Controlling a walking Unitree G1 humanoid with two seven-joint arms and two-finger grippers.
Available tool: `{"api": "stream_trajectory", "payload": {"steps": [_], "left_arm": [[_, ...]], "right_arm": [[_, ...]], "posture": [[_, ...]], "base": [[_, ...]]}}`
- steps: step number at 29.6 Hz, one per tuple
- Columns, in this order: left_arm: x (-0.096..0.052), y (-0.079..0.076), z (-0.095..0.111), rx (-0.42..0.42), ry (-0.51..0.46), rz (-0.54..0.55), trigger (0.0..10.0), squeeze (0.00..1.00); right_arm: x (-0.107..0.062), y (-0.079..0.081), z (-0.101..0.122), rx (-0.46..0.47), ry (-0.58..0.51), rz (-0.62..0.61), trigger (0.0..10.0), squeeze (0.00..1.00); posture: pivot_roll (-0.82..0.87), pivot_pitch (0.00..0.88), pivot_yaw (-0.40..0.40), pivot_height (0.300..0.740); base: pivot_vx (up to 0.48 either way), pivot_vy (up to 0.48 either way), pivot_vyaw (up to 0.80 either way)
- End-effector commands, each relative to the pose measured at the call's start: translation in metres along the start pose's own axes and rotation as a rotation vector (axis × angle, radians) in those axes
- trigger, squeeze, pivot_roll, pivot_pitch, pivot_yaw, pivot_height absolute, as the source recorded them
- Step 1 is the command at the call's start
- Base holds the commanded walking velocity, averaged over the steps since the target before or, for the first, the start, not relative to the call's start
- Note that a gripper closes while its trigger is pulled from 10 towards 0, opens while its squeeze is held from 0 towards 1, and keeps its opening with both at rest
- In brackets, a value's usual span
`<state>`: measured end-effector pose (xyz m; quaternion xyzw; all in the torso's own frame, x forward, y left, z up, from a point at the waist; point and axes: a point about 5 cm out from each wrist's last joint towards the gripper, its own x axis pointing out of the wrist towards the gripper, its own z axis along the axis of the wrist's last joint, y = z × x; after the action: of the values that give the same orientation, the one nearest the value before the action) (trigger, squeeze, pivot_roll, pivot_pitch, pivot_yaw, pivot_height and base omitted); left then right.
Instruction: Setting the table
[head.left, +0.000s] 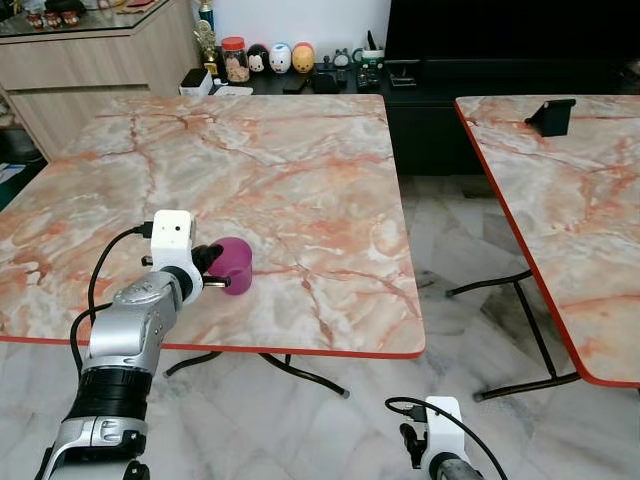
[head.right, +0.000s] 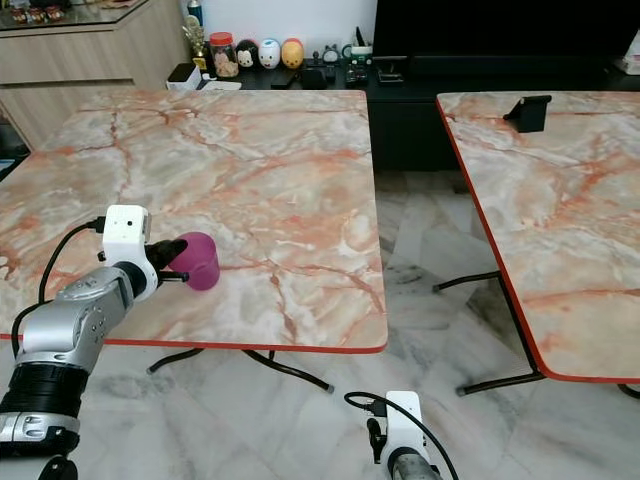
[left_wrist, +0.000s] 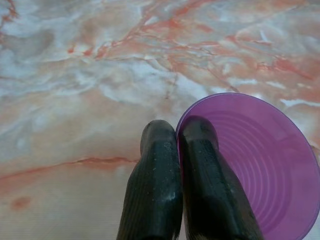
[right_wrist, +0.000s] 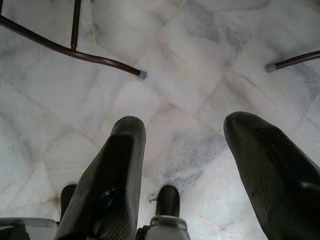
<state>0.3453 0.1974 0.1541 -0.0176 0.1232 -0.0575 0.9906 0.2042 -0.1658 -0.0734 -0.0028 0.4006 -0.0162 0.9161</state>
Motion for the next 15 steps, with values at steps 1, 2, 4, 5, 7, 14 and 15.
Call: {"api": "stream_trajectory", "payload": {"steps": [1,2,4,5,7,14,15], "left_arm": [[-0.009,-0.004,0.031,0.035,-0.280,0.028,4.2,0.00],[-0.011,-0.007,0.037,0.056,-0.331,0.024,10.0,0.00],[-0.014,-0.014,0.041,0.047,-0.372,-0.011,10.0,0.00],[-0.017,-0.019,0.044,0.012,-0.400,-0.036,10.0,0.00],[-0.021,-0.024,0.046,-0.014,-0.436,-0.047,10.0,0.00],[-0.036,-0.019,0.049,0.042,-0.589,0.063,10.0,0.00],[-0.038,-0.019,0.050,0.058,-0.612,0.073,10.0,0.00]], "right_arm": [[-0.001,0.000,-0.004,0.013,0.015,-0.006,10.0,0.00],[-0.001,0.000,-0.004,0.013,0.015,-0.007,10.0,0.00],[-0.001,-0.001,-0.004,0.013,0.015,-0.008,10.0,0.00],[-0.001,-0.001,-0.004,0.013,0.014,-0.009,10.0,0.00],[-0.001,-0.001,-0.004,0.016,0.014,-0.011,10.0,0.00],[-0.001,-0.003,-0.004,0.007,0.019,-0.020,10.0,0.00],[-0.001,-0.004,-0.004,0.007,0.019,-0.024,10.0,0.00]], "posture": [[-0.01,0.001,0.038,0.740],[-0.01,0.001,0.038,0.740],[-0.01,0.003,0.038,0.740],[-0.01,0.003,0.038,0.740],[-0.01,0.002,0.036,0.740],[-0.01,0.001,0.024,0.740],[-0.01,0.001,0.024,0.740]], "base": [[0.000,0.000,0.00],[0.000,0.000,0.00],[0.000,0.000,0.00],[0.000,0.000,0.00],[0.000,0.000,0.00],[0.000,0.000,0.00],[0.000,0.000,0.00]]}}
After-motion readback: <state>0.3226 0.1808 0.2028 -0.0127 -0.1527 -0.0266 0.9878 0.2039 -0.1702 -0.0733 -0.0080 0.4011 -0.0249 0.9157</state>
